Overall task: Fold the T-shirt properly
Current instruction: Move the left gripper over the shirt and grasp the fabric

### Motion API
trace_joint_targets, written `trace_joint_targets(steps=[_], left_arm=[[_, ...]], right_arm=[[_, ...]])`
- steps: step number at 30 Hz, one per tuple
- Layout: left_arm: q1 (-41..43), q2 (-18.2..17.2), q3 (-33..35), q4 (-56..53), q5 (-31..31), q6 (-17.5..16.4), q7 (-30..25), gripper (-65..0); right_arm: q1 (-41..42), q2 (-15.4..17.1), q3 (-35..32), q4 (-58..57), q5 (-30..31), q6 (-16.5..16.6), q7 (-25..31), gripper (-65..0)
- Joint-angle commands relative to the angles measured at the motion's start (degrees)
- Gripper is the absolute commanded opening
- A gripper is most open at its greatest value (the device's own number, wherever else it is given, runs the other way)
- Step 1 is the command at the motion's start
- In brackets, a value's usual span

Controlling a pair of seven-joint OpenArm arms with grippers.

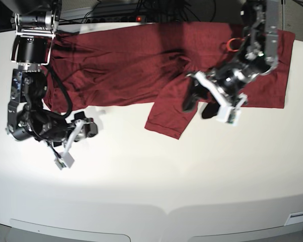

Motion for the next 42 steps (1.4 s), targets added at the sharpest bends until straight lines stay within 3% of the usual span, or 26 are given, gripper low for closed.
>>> trace_joint_targets(steps=[1, 4, 6, 12, 22, 28, 31, 36, 42], left_arm=[[-1.44, 0.85, 2.03, 1.09, 0.92, 1.81, -1.77, -31.1], [-4.48, 3.41, 8.52, 0.42, 7.17, 10.71, -1.75, -31.1], [-6.51, 4.72, 12.28, -1.33, 10.91, 14.86, -1.75, -31.1], [-13.42, 8.26, 20.15, -14.43, 15.74, 21.38, -3.87, -31.1], [-21.46, 11.26, 22.75, -32.30, 15.72, 22.58, -5.84, -31.1], [-24.11, 11.52, 22.75, -38.36, 15.72, 26.01, -6.36, -31.2], [-24.81, 11.52, 22.75, -40.68, 15.72, 26.18, -6.32, -38.2], [-24.70, 11.45, 22.75, -42.75, 15.74, 26.18, -6.10, -65.0], [-24.55, 11.45, 22.75, -42.47, 15.52, 26.21, -4.22, -65.0]], right_arm=[[0.74, 1.27, 1.22, 0.90, 1.03, 0.28, 1.22, -33.5], [-0.98, 2.58, 3.85, 0.90, 1.03, 0.28, 1.22, -33.5], [-2.36, 3.30, 5.38, 0.90, 0.96, 0.28, 1.20, -33.5], [-5.44, 4.57, 9.33, 0.90, 1.03, 0.28, 1.22, -33.5], [-6.27, 4.81, 12.79, 0.90, 1.03, 0.28, 1.25, -33.5], [-6.27, 4.81, 12.79, 0.90, 1.05, 0.28, 1.20, -33.5], [-6.29, 4.81, 12.79, 0.90, 1.03, 0.28, 1.20, -33.5], [-6.27, 4.81, 12.79, 0.90, 1.03, 0.28, 1.18, -33.5], [-6.27, 4.79, 12.79, 0.90, 1.05, 0.28, 1.22, -33.5]])
